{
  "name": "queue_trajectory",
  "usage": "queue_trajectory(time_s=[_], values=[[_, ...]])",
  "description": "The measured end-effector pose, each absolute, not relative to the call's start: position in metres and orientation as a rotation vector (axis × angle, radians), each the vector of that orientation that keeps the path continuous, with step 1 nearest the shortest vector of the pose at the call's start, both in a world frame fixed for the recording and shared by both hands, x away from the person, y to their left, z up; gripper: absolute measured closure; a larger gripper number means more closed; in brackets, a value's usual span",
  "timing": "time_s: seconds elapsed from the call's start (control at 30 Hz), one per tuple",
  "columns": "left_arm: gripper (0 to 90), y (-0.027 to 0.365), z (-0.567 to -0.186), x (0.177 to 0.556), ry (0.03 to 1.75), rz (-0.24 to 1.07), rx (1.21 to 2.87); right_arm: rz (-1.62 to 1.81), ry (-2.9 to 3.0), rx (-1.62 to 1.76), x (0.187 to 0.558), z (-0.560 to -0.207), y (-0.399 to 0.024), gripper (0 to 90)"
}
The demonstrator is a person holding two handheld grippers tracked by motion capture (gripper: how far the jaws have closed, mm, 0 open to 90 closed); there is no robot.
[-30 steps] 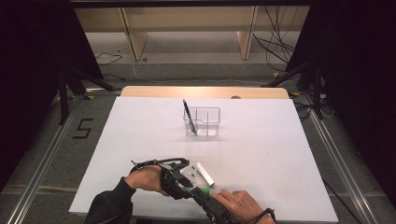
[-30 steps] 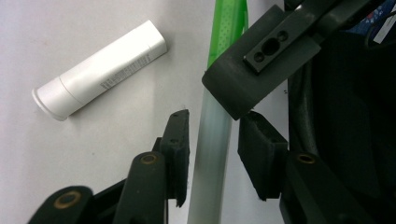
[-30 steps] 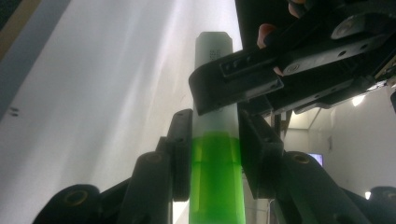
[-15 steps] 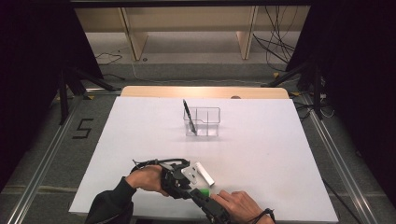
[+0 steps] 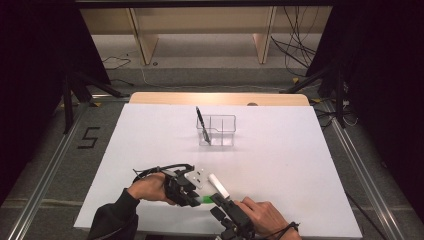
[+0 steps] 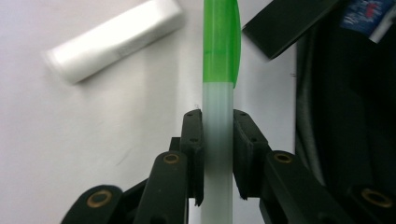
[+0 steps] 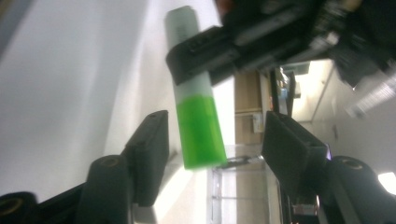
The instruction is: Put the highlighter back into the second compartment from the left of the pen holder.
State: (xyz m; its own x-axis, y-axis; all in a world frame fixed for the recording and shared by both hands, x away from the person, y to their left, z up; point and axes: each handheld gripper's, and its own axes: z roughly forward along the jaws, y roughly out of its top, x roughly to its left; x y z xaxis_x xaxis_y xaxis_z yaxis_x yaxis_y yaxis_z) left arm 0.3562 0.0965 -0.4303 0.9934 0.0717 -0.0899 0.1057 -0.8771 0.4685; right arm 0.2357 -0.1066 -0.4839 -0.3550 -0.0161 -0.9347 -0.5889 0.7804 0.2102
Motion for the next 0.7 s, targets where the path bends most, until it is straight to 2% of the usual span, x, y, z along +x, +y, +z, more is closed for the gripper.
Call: queue_trajectory(time_s=[0.27, 0.7], values=[[76.3, 0.107, -0.426, 0.367, 0.264, 0.008, 2.555, 0.769, 1.889, -0.241, 0.244, -0.477, -0.123, 38.3], [76.3, 0.123, -0.423, 0.387, 0.606, 0.183, 2.281, 1.045, 2.055, 0.19, 0.257, -0.462, -0.136, 35.0]])
